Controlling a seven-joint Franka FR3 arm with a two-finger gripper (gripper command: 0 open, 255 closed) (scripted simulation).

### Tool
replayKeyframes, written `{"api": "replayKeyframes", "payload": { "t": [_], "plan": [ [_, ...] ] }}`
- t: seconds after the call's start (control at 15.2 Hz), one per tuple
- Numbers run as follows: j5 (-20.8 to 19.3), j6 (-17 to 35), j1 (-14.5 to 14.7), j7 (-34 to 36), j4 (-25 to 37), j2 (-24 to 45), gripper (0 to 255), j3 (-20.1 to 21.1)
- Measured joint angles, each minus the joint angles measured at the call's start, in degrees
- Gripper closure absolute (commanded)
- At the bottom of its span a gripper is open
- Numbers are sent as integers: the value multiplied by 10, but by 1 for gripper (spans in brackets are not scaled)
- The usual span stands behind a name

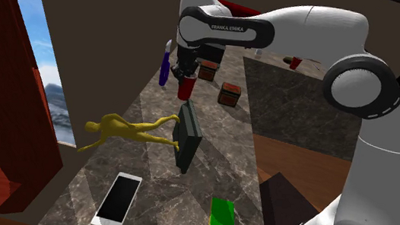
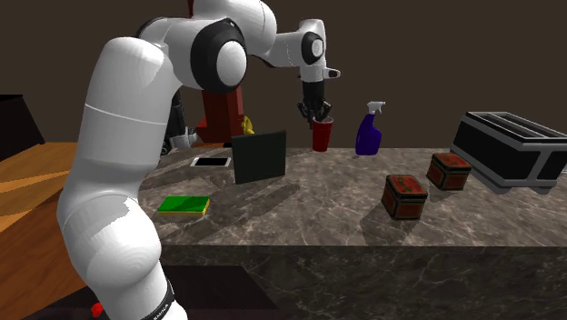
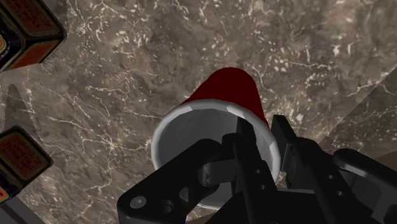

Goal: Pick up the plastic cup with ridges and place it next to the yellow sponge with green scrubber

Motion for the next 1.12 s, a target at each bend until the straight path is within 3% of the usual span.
{"api": "replayKeyframes", "payload": {
  "t": [0.99,1.12],
  "plan": [
    [0,-126,11,-14,147,19,255,0],
    [6,-111,5,-11,89,-23,255,3]
  ]
}}
